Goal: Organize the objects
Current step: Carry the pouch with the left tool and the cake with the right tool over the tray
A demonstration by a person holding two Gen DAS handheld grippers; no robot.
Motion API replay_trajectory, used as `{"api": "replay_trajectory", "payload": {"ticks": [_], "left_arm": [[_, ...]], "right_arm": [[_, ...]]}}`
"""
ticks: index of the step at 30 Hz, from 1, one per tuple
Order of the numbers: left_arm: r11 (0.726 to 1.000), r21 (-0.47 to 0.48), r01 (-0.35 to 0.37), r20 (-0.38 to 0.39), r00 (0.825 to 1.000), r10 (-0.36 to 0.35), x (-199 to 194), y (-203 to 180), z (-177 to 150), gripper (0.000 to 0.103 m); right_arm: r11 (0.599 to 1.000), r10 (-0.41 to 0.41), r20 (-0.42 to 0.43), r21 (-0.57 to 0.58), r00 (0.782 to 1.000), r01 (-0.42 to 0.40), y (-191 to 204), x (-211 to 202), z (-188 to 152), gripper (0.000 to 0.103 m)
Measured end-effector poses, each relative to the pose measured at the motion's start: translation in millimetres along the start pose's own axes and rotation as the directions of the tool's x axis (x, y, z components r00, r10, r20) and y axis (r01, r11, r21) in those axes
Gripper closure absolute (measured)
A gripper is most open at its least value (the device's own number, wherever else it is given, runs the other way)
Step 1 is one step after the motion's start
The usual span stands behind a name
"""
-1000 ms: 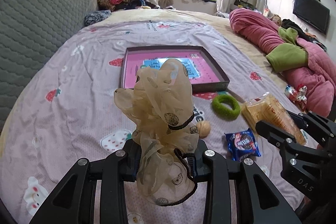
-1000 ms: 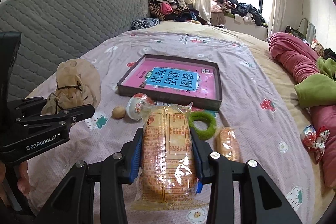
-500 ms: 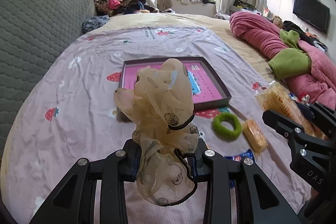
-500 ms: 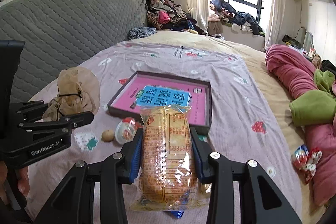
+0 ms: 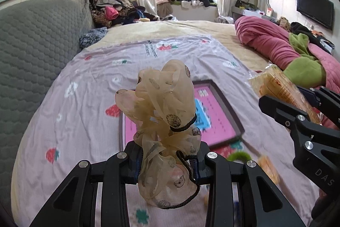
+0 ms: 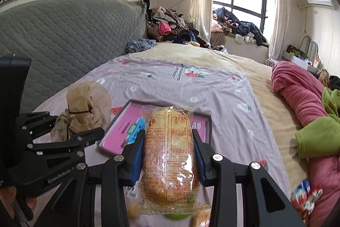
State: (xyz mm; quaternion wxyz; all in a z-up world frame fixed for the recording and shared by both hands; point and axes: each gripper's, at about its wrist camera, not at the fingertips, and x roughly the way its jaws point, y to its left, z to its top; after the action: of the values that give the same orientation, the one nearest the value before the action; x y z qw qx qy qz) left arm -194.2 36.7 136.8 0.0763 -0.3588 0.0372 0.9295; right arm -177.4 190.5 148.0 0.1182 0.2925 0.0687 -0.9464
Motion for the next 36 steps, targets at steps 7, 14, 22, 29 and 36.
{"api": "replay_trajectory", "payload": {"ticks": [7, 14, 22, 29, 36], "left_arm": [[1.000, 0.004, -0.024, 0.015, 1.000, 0.024, 32, 5, 49, 0.067], [0.999, 0.000, -0.053, 0.024, 0.998, 0.053, 67, 18, 95, 0.066], [0.998, -0.018, -0.064, -0.069, 0.996, 0.063, 144, 34, 90, 0.066], [0.998, -0.062, -0.004, -0.174, 0.985, -0.007, 218, 57, 59, 0.066], [0.998, -0.066, -0.009, -0.259, 0.966, -0.009, 263, 61, 36, 0.066]], "right_arm": [[1.000, -0.023, 0.031, 0.004, 0.999, 0.023, -20, 28, 39, 0.062], [0.998, -0.066, 0.041, -0.006, 0.997, 0.067, -39, 57, 73, 0.062], [0.998, -0.013, -0.084, 0.056, 0.996, 0.018, -63, 141, 66, 0.062], [0.999, -0.020, -0.211, 0.037, 0.977, 0.029, -69, 213, 26, 0.062], [0.998, -0.046, -0.335, 0.015, 0.941, 0.055, -74, 274, 1, 0.062]]}}
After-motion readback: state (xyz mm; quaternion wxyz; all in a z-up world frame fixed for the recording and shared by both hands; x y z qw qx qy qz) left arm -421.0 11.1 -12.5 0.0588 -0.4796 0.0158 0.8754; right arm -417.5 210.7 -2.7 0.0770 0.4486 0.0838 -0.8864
